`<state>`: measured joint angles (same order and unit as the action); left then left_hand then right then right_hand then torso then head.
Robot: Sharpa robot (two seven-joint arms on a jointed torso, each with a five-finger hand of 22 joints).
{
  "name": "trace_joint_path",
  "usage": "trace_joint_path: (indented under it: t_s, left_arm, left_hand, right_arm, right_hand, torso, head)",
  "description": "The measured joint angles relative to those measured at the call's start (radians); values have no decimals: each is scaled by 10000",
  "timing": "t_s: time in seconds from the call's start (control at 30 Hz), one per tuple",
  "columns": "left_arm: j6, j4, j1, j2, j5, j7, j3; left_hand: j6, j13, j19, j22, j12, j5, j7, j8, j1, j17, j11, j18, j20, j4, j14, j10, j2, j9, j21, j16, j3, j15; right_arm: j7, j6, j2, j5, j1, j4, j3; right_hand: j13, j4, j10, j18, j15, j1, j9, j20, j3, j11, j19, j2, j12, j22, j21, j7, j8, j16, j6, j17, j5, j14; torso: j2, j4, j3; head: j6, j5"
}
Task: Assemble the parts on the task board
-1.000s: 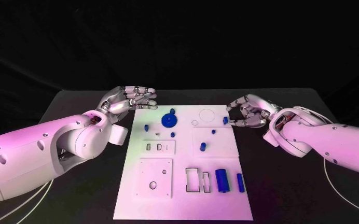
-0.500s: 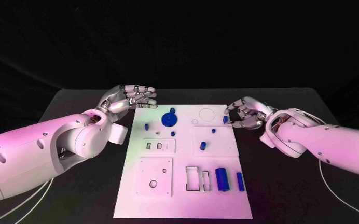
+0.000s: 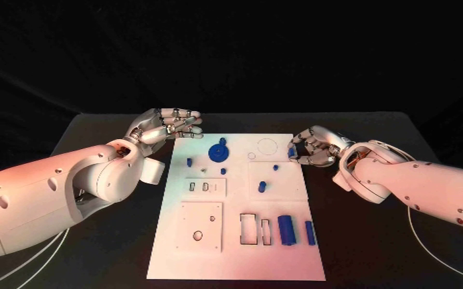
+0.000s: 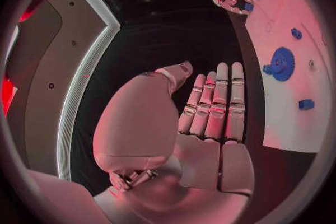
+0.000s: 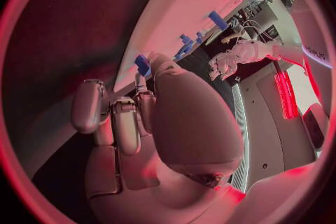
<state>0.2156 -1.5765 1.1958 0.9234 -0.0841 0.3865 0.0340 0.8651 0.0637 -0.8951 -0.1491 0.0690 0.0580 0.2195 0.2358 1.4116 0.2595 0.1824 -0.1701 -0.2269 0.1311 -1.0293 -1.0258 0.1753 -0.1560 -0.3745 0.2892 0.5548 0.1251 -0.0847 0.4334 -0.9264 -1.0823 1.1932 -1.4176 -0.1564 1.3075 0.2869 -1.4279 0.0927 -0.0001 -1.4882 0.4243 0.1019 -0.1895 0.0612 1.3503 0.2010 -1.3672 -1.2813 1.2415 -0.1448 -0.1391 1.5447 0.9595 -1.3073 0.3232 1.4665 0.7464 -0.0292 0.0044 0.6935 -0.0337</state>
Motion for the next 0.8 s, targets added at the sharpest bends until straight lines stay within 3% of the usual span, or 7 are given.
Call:
trace_joint_path:
  t_s: [0.07,0.3,0.47,0.63,0.8]
  left_arm:
    - [-1,0,0,4,0,-1,0]
    - [-5,-1,0,7,0,-4,0]
    - [-7,-1,0,7,0,-6,0]
    - [-11,-1,0,11,0,-9,0]
    - [-16,0,0,17,0,-12,0]
  left_hand:
    - [0,0,0,0,0,0,0,0,0,0,0,0,0,0,0,0,0,0,0,0,0,0]
    - [0,0,-1,0,0,0,0,0,0,1,0,0,0,0,0,0,0,-1,0,-25,0,0]
    - [0,0,-1,0,0,0,0,0,0,12,0,0,0,0,0,0,0,-1,0,-46,0,0]
    - [0,0,-1,0,0,0,0,0,0,12,0,1,-1,0,0,0,0,-1,0,-46,0,0]
    - [0,0,-1,0,0,0,0,0,0,12,0,0,-1,0,0,0,0,-1,0,-46,0,0]
  right_arm:
    - [15,0,5,3,-6,18,1]
    - [46,5,19,10,-19,53,3]
    - [50,42,22,15,-24,65,1]
    - [48,131,19,46,-24,68,1]
    - [34,289,18,111,-25,65,1]
  right_hand:
    - [0,0,0,0,0,0,0,0,0,0,0,0,-30,-8,-1,-35,0,0,35,0,0,0]
    - [-1,-16,-57,-1,-76,0,43,-55,-237,-52,55,0,-116,-82,72,95,-117,-3,346,-8,0,0]
    - [-1,-41,-154,-1,-158,-78,85,-128,-518,-149,128,-209,-173,-178,151,179,-275,34,579,-8,0,-10]
    - [-1,-94,-272,-1,-237,-106,108,-220,-986,-267,220,-267,-338,-268,220,314,-427,33,781,-7,-628,-18]
    - [-1,-140,-324,-1,-273,-105,133,-252,-1159,-319,251,-293,-405,-268,329,351,-526,33,884,-6,-683,18]
  torso:
    - [0,4,0]
    - [-1,7,2]
    - [-6,7,2]
    - [-9,6,2]
    - [-9,6,0]
  head:
    - [8,-1]
    - [26,-1]
    - [30,-1]
    - [35,-2]
    - [44,-10]
